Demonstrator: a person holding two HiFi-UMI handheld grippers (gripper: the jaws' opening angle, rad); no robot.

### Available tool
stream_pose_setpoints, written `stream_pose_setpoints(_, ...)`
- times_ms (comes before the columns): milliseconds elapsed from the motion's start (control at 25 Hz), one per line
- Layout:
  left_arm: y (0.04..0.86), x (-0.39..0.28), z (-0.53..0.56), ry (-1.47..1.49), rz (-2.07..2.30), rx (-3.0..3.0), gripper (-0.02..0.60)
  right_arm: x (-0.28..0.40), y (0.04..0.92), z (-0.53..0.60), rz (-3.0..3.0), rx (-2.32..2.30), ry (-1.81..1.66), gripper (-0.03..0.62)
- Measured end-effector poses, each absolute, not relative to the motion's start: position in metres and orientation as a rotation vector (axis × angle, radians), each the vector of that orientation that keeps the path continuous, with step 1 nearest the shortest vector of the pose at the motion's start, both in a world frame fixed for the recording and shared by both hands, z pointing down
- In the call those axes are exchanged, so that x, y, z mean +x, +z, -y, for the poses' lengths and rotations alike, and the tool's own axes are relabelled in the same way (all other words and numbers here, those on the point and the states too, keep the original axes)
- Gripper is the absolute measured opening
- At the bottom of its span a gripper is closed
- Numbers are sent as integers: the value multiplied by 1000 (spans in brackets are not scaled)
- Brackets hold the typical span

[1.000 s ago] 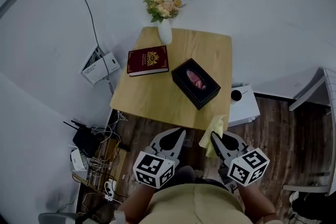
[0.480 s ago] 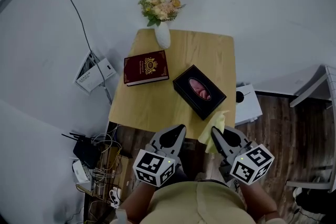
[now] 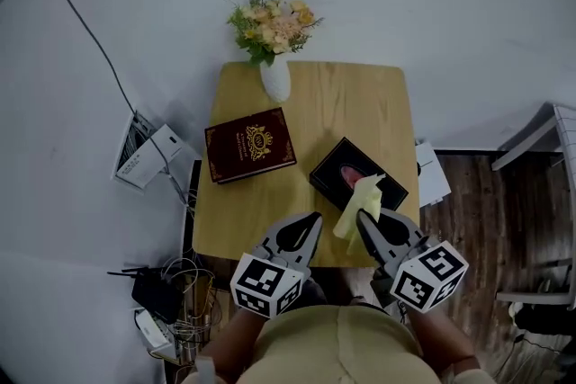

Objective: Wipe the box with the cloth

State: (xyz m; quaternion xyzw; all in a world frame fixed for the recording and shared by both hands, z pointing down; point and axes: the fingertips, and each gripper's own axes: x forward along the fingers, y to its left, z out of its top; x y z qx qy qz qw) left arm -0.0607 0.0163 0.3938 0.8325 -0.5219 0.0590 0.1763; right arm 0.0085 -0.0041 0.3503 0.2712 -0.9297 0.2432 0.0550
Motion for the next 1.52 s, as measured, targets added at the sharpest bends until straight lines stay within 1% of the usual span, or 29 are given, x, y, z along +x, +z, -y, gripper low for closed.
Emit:
stream_pose_setpoints(360, 387, -101, 35, 202, 1378, 2448, 21, -29, 343, 50, 2787, 973, 726, 37)
stream_pose_setpoints(760, 395, -128, 63, 211, 1279, 2480, 21, -54, 372, 77, 2675, 1097, 749, 37)
stream_pose_setpoints(1120, 402, -120, 73, 209, 1229, 2490, 21, -48, 409, 88, 2545, 1174, 735, 37)
stream_pose_setpoints(1520, 407, -108, 78, 253, 1228, 2485, 21, -34, 424, 97, 2445, 1216, 758, 37)
